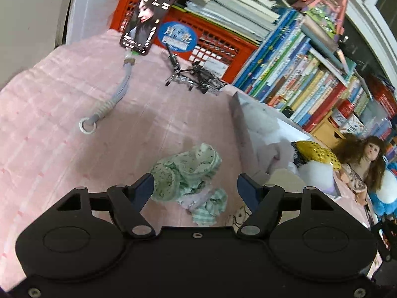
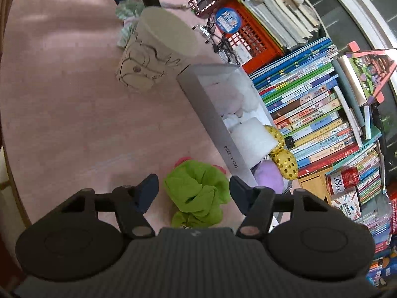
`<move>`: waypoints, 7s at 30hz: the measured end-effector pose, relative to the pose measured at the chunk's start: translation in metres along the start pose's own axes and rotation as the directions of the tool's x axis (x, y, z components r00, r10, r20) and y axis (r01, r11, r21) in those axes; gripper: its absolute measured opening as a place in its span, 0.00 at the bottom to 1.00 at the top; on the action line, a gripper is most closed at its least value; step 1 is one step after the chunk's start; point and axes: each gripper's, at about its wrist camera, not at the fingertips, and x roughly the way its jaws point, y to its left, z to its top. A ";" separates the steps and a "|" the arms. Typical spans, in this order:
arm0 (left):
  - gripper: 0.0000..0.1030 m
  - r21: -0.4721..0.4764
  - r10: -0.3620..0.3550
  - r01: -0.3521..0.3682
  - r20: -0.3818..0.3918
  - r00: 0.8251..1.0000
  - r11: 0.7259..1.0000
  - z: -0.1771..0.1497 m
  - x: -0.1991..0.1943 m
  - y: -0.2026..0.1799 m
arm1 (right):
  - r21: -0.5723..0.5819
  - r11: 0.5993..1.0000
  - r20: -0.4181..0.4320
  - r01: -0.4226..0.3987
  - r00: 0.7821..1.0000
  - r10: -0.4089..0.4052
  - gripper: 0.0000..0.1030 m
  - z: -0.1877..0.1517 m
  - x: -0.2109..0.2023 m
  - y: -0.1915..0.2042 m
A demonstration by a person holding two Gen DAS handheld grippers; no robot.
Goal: Organize soft objects
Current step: 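Move the right tool to the green scrunchie while the left tool approaches the checked cloth, then close the right tool on the green scrunchie while the left tool grasps the checked cloth, then carry the green scrunchie with the right tool while the left tool carries the checked cloth to the tray, then lower the scrunchie into the tray with the right tool while the left tool releases the checked cloth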
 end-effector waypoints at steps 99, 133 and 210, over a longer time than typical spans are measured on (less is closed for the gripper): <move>0.45 0.422 0.141 -0.276 0.324 0.935 0.864 -0.114 -0.067 -0.075 | 0.782 0.566 0.372 -0.260 0.924 -0.089 0.34 -0.051 -0.017 -0.015; 0.46 0.477 -0.053 -0.085 0.270 0.961 0.875 -0.024 -0.045 -0.173 | 0.805 0.558 0.375 -0.205 0.903 -0.209 0.35 -0.053 -0.047 -0.101; 0.51 0.345 0.200 -0.100 -0.268 0.942 0.933 0.074 0.191 -0.214 | 0.870 0.462 0.077 -0.171 0.974 0.214 0.38 -0.042 0.152 -0.223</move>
